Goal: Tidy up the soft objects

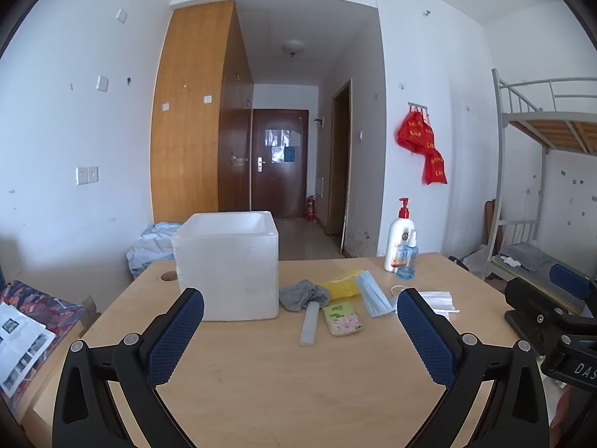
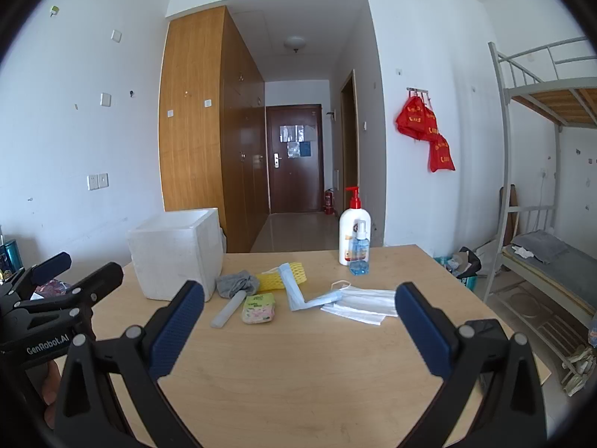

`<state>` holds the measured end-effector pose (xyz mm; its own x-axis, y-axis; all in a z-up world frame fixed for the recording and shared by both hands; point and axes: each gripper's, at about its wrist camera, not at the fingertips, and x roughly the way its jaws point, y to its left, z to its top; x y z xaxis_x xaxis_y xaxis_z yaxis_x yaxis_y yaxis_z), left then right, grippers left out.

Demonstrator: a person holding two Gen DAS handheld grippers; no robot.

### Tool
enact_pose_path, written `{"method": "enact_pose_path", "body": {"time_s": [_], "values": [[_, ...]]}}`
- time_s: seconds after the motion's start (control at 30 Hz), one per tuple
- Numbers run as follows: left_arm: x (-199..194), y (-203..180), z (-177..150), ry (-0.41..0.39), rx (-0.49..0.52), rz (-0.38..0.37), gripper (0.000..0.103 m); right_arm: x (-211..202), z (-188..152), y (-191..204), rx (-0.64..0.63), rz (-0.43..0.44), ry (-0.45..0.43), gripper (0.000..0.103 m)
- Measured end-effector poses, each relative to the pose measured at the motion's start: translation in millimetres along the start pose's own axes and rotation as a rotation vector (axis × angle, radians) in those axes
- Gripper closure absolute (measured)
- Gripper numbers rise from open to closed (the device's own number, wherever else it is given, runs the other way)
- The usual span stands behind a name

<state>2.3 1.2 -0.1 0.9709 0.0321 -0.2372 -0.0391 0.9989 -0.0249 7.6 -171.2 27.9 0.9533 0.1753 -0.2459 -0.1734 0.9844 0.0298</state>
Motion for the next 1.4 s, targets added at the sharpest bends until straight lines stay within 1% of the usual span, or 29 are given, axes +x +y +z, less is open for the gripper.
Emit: {"method": "enact_pose_path", "body": {"time_s": [0.3,0.83,1.4], "values": [[-0.1,2.1,-0.1,-0.001,-0.008,0.018,0.0,-4.2,5.4,2.4,-0.008,0.007,-0.001,0.0],[-1.8,5.2,1.1,0.001,-0.011,0.021,0.0,-2.8,7.3,0.6,-0.005,0.025,0.005,0.0],[-0.5,6.8,3.3,0.005,-0.012,0.019,0.0,-3.3,6.9,0.4,-0.005,0.026,0.004,0.0]]}}
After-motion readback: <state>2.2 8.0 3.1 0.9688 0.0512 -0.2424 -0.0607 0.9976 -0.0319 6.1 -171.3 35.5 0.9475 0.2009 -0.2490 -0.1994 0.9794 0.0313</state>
